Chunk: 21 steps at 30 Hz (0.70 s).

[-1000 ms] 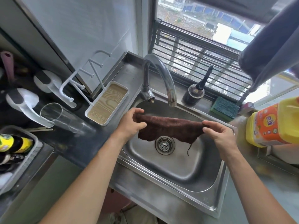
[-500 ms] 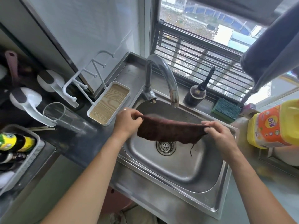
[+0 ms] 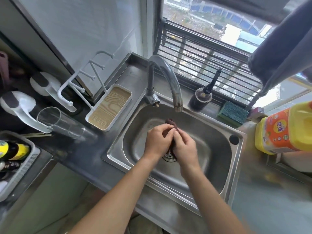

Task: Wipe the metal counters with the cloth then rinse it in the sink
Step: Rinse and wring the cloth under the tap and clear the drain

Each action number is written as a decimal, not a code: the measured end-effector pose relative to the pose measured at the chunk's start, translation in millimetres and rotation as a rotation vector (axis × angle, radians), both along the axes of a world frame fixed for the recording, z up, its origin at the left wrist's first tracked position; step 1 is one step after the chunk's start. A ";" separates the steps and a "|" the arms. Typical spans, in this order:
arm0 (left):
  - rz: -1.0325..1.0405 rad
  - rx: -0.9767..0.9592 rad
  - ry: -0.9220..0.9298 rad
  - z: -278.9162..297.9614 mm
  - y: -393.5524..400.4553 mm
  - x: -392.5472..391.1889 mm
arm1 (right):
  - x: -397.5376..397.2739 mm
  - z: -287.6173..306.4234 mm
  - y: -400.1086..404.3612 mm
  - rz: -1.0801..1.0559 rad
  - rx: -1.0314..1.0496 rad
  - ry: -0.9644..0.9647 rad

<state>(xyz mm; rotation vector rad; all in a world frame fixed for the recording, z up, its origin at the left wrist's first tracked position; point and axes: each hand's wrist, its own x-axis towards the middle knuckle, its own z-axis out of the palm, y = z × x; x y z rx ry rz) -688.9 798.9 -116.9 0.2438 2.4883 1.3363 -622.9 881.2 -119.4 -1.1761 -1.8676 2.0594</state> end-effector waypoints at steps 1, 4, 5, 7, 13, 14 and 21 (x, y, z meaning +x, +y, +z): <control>-0.007 0.002 -0.010 -2.5 2.3 2.3 | -3.1 3.6 -5.6 0.010 -0.070 0.017; -0.080 -0.041 -0.012 -5.7 0.1 1.4 | -6.5 3.8 -0.8 0.011 -0.250 0.024; -0.098 -0.037 -0.009 -6.5 -1.4 -0.1 | -5.9 1.3 3.0 0.006 -0.288 0.017; -0.082 -0.010 -0.008 -8.5 -4.6 -3.8 | -1.9 -0.9 9.9 0.040 -0.359 0.025; -0.048 0.000 0.186 -4.7 -14.5 -16.6 | 9.6 -6.4 47.4 0.211 0.127 -0.029; -0.061 -0.003 0.219 -3.0 -16.4 -18.6 | 10.7 -9.0 53.7 0.251 0.363 -0.049; -0.169 0.040 0.291 7.1 -23.6 -26.9 | 2.1 -28.2 72.1 0.588 0.760 0.009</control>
